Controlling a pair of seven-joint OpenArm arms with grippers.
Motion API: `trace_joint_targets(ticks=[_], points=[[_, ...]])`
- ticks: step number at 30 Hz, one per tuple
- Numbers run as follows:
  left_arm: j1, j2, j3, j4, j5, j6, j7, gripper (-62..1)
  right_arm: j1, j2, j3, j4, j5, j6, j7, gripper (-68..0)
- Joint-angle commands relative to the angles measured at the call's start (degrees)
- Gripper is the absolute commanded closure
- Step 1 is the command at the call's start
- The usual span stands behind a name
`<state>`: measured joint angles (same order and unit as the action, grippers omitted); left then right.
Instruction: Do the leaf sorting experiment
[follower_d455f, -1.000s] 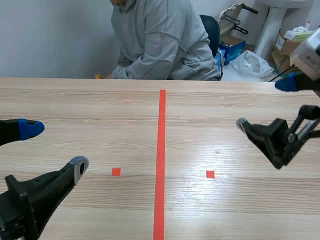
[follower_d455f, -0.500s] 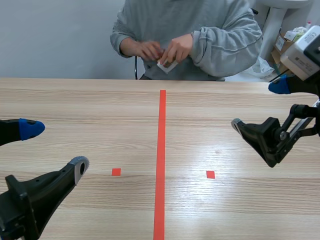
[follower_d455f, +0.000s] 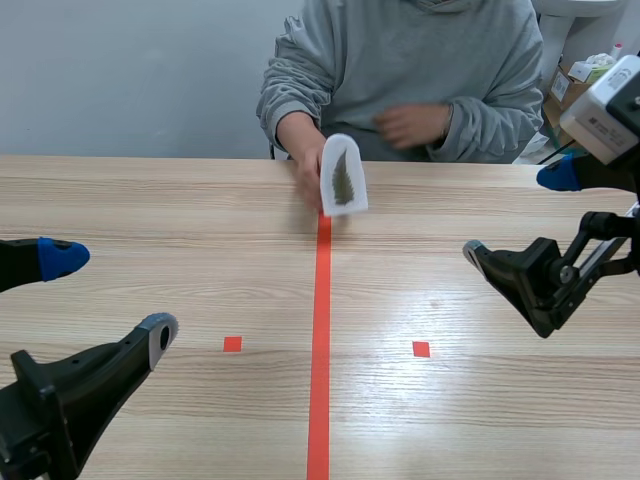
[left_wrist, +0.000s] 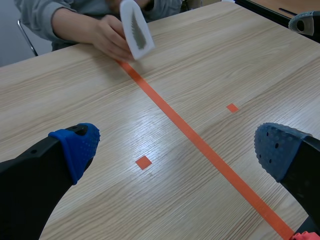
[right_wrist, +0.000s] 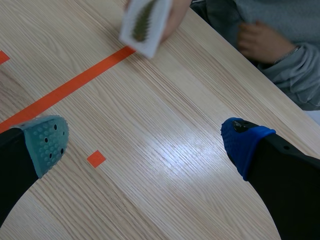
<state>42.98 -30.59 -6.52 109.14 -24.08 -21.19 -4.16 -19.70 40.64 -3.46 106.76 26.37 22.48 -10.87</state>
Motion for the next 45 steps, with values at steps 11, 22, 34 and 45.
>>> trace_joint_targets(ticks=[11,22,34,45], points=[[0.0,0.4,-0.4,1.2,-0.3,-0.1,-0.7,-62.3,-0.5,0.6,0.7,0.5,1.2,-0.2,0.0,-63.4],[0.0,0.4,-0.4,1.2,-0.3,-0.1,-0.7,-62.3,-0.5,0.6,0.7,0.5,1.2,-0.2,0.0,-63.4],[0.0,0.4,-0.4,1.2,-0.3,-0.1,-0.7,-62.3,-0.5,0.6,0.7,0.5,1.2,-0.2,0.0,-63.4],[0.0,0.4,-0.4,1.2,-0.3,-0.1,-0.7,-62.3,-0.5,0.2,0.7,0.5,0.4,-0.4,-0.3,-63.4]])
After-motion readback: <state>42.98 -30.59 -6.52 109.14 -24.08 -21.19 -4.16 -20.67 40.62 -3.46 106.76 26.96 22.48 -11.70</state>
